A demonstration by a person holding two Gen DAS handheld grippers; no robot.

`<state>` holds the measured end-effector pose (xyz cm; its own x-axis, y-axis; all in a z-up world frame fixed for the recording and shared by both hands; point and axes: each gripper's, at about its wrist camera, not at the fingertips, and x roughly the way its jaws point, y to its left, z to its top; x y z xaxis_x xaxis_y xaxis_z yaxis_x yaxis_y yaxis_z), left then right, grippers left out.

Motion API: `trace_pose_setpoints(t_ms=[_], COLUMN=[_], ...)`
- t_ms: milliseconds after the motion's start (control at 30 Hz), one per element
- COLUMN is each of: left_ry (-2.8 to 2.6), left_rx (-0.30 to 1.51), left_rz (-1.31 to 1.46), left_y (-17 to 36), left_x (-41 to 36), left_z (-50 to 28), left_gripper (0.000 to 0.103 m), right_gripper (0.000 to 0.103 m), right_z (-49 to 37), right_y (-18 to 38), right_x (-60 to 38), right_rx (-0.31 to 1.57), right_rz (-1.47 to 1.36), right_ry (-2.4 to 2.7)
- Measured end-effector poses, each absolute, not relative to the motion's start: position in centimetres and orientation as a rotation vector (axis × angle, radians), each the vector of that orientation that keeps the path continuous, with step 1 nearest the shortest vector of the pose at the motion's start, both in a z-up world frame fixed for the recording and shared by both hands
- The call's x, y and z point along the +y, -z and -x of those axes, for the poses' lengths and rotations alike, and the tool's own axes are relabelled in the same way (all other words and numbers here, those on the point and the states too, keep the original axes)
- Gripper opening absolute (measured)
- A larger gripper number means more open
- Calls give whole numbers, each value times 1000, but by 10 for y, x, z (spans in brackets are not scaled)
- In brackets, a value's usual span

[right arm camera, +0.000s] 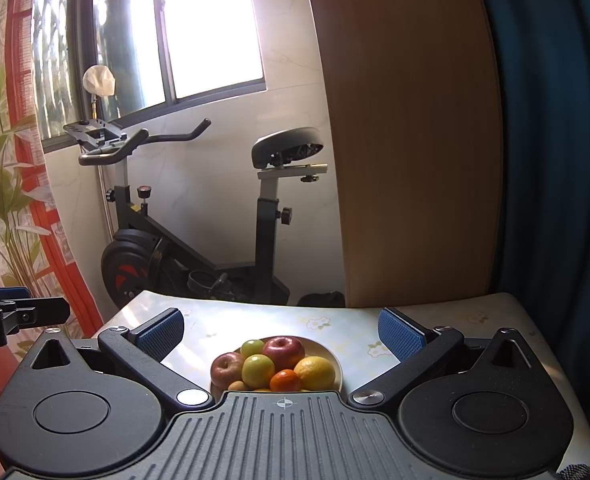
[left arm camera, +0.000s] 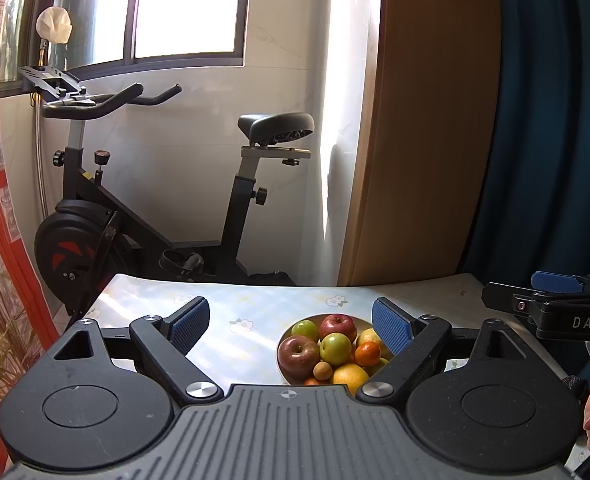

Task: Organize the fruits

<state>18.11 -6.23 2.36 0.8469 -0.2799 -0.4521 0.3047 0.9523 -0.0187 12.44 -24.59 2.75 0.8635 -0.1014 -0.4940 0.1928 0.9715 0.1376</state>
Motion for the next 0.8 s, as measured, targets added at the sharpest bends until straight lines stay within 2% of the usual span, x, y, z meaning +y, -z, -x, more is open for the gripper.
trace_pose_setpoints(t_ms=[800], left_ry=[320], left_rx=[463], left_rz=[-52], left_y=[-25], left_x=[-62], left_z=[-181], left_gripper=[90], right_gripper=[103], right_z=[-124], right_y=[-27], right_x=[-247], right_rx=[507], right_rz=[-190], right_ry=[154])
